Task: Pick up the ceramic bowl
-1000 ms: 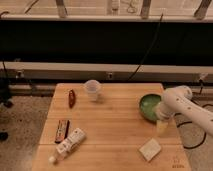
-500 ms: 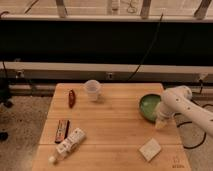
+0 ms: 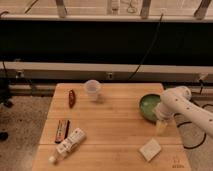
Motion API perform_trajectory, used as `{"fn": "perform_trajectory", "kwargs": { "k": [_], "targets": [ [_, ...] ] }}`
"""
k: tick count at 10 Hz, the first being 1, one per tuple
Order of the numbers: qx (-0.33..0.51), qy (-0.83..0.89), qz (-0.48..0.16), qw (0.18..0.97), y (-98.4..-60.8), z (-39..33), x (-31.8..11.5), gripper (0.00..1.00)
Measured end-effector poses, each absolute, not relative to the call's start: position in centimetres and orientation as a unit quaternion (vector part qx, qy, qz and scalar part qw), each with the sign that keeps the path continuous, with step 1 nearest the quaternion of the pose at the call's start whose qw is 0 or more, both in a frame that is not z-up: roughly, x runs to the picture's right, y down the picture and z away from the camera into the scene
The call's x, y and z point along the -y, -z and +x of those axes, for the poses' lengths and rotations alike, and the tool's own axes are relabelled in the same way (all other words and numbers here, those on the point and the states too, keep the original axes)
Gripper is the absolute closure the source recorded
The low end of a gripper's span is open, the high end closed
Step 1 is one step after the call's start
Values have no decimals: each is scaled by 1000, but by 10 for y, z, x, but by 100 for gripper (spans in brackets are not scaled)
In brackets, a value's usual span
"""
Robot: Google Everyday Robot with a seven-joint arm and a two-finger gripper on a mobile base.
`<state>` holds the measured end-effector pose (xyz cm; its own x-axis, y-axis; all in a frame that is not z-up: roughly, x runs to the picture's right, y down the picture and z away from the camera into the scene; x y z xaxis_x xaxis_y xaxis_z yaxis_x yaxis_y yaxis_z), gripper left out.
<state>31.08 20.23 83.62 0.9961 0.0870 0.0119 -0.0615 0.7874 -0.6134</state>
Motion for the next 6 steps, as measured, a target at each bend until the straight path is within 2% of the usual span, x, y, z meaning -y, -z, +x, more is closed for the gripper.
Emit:
{"fn": "perform_trajectory", "kwargs": {
  "k": [4, 6],
  "targets": [
    [31, -37, -319, 946, -828, 315, -195, 73],
    [34, -37, -314, 948, -825, 317, -190, 93]
  ]
}}
